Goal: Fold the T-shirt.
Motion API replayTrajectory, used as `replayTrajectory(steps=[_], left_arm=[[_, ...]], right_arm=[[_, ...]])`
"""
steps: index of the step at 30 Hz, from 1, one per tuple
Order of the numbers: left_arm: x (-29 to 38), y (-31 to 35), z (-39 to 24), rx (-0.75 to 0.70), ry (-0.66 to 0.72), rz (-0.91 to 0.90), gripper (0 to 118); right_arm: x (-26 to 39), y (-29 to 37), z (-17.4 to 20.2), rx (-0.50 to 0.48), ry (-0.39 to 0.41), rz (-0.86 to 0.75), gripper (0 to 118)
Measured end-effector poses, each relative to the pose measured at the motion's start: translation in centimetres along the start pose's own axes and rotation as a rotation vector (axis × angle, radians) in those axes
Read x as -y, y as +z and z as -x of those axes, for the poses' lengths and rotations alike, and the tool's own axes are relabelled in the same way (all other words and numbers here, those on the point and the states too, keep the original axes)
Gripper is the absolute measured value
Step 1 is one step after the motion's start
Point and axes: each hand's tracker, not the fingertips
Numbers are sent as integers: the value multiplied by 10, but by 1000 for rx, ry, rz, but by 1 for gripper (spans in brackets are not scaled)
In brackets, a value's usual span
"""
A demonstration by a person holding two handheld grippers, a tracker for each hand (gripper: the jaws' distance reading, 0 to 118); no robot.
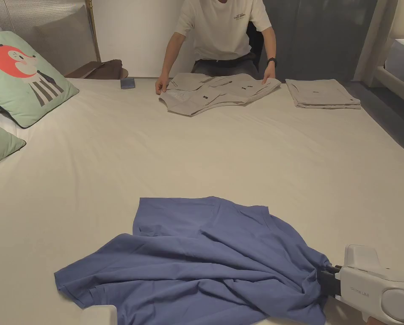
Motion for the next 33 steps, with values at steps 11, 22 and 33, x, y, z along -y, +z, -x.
replayTrajectory(steps=[11,22,33], left_arm=[[-57,69,3,44,20,-295,2],[-180,170,8,71,-24,-724,2],[-270,217,-2,185,18,-895,2]], right_arm=[[-60,107,20,-100,29,-406,4],[-129,222,60,-130,64,-785,4],[-190,298,79,-74,61,-961,4]])
